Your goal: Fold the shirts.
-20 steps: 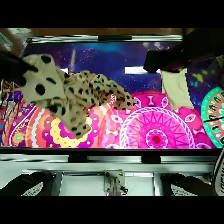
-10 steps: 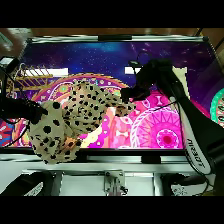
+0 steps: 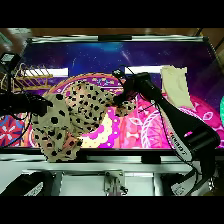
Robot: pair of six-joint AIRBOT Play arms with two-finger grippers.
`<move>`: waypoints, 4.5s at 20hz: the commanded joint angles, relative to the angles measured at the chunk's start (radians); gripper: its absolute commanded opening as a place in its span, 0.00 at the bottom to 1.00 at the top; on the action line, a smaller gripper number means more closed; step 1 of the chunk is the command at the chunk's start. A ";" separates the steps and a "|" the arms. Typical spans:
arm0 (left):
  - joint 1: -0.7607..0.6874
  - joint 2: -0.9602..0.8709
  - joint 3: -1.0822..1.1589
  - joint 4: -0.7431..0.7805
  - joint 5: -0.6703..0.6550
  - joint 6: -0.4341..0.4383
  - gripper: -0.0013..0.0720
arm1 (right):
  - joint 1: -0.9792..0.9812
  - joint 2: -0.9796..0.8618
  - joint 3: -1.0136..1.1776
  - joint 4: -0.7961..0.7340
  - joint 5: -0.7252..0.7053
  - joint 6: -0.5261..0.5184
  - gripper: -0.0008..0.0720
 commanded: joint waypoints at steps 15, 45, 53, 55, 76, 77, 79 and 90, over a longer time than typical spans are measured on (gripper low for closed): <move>-0.001 -0.008 0.237 -0.084 0.345 0.003 0.08 | -0.050 0.386 0.222 -0.125 -0.026 0.094 0.12; -0.043 -0.318 -0.365 -0.340 0.327 0.072 0.94 | -0.105 0.797 -0.241 -0.147 -0.267 0.348 0.12; -0.233 -0.637 -0.249 -0.428 0.475 0.128 0.93 | -0.105 0.791 -0.241 -0.150 -0.253 0.351 0.12; -0.233 -0.670 -0.238 -0.428 0.499 0.116 0.91 | -0.105 0.791 -0.241 -0.150 -0.253 0.358 0.12; -0.074 -0.173 0.848 -0.111 0.241 0.184 0.08 | -0.105 0.832 0.395 -0.131 0.000 0.268 0.12; -0.057 -0.148 0.878 -0.111 0.216 0.184 0.08 | -0.105 0.855 0.412 -0.132 0.009 0.272 0.12; -0.023 -0.093 0.867 -0.090 0.137 0.181 0.08 | -0.105 0.903 0.418 -0.143 -0.005 0.280 0.12; 0.026 -0.156 0.642 0.037 0.076 0.121 0.08 | -0.105 0.931 0.417 -0.058 -0.268 0.227 0.12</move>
